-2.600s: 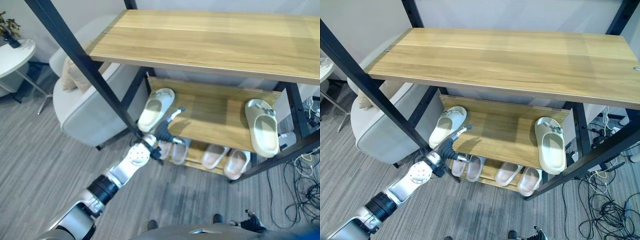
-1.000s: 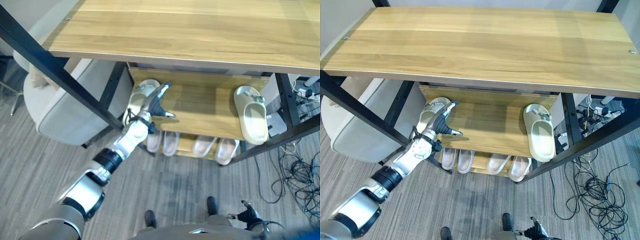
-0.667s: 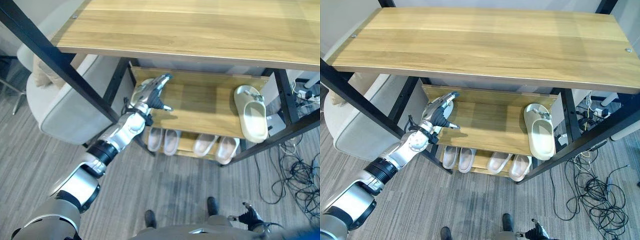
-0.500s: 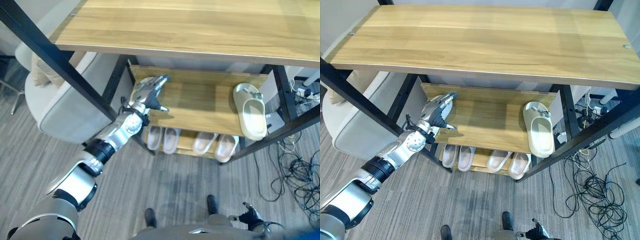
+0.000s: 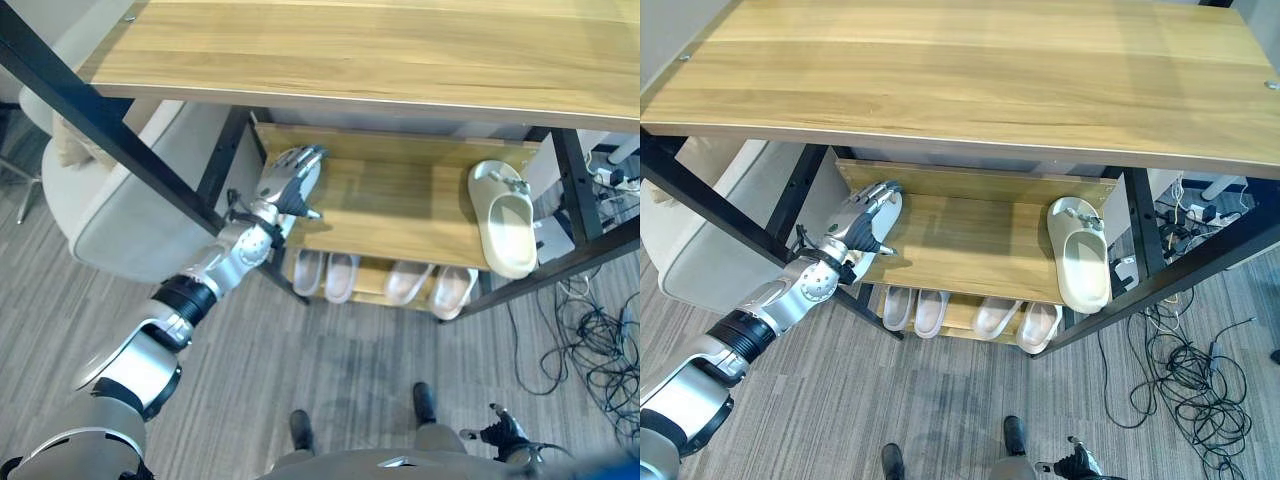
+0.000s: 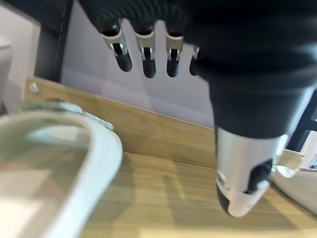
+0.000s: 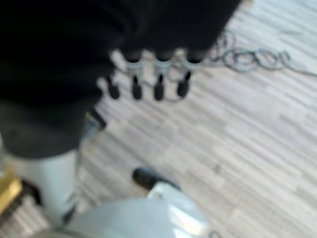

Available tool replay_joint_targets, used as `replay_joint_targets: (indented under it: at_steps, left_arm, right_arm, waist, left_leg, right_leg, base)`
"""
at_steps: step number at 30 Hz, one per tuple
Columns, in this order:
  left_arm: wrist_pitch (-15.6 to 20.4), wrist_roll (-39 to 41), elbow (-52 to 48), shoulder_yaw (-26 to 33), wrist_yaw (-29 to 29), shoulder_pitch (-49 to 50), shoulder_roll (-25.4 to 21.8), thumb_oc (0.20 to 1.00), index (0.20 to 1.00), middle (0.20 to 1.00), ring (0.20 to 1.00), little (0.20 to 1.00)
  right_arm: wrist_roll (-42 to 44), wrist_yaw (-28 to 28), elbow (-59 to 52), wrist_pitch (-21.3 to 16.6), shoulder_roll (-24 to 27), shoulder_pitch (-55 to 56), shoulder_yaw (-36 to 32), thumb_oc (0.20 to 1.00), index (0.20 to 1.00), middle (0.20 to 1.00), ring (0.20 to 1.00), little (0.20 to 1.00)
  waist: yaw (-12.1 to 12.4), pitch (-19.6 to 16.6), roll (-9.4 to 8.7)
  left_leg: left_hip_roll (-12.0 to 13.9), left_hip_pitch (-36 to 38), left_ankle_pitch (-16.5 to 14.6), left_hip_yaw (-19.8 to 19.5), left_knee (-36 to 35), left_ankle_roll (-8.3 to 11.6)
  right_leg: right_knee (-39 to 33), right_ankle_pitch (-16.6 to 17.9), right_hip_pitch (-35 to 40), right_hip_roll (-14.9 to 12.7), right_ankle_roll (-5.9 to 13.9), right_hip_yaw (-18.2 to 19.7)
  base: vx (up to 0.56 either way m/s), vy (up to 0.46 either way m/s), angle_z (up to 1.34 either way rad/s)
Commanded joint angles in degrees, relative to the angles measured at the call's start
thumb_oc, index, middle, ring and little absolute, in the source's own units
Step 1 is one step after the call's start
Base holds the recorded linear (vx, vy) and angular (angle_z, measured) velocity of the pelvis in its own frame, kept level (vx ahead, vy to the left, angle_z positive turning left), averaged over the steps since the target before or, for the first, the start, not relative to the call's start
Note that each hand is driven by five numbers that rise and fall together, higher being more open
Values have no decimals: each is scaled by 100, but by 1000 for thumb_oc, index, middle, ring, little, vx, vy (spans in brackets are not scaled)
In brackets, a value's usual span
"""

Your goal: Arrange the slippers neatly on the shoe rack.

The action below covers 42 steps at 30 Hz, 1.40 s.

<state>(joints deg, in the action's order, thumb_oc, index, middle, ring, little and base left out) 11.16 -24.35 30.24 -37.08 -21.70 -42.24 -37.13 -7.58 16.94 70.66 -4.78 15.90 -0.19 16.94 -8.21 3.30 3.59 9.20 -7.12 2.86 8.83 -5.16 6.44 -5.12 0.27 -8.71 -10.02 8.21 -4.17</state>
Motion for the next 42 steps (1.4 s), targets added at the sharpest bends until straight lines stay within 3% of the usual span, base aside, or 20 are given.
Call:
replay_joint_targets:
  at_steps: [1,12,18,31,42]
  left_arm:
    - [-75,-115,389,395,-378,-998,-221,1000,1000,1000,1000,1000]
    - [-315,-507,685,296,-652,-1321,-345,1000,1000,1000,1000,1000]
    - [-361,-306,766,474,-808,-1426,-399,1000,1000,1000,1000,1000]
    - [-168,294,450,989,-824,-1160,-523,1000,1000,1000,1000,1000]
    - [-181,118,307,977,-786,-1102,-662,1000,1000,1000,1000,1000]
  right_arm:
    - [-33,168,12,-19,84,-75,77,1000,1000,1000,1000,1000]
    - [25,290,11,-40,129,-202,89,1000,1000,1000,1000,1000]
    - [77,314,5,-42,110,-248,101,1000,1000,1000,1000,1000]
    - [69,285,-69,-26,90,-221,103,1000,1000,1000,1000,1000]
    - [42,248,-43,-10,97,-220,96,1000,1000,1000,1000,1000]
  waist:
    - [119,241,-49]
    - [112,396,-109]
    - [129,515,-152]
    - [175,551,-147]
    - [206,549,-114]
  left_leg:
    - [10,-390,26,-364,16,86]
    - [27,-566,77,-367,16,81]
    - [26,-652,107,-393,16,77]
    - [-6,-625,90,-394,16,66]
    - [-51,-604,64,-405,16,53]
  right_leg:
    - [12,281,-261,44,255,-200]
    - [19,369,-461,43,266,-177]
    - [28,402,-537,41,271,-198]
    - [38,394,-506,13,267,-224]
    - [27,398,-473,-16,279,-244]
  base:
    - [-43,25,-1]
    - [-6,3,0]
    - [-15,6,-2]
    - [5,7,-2]
    - [7,9,-2]
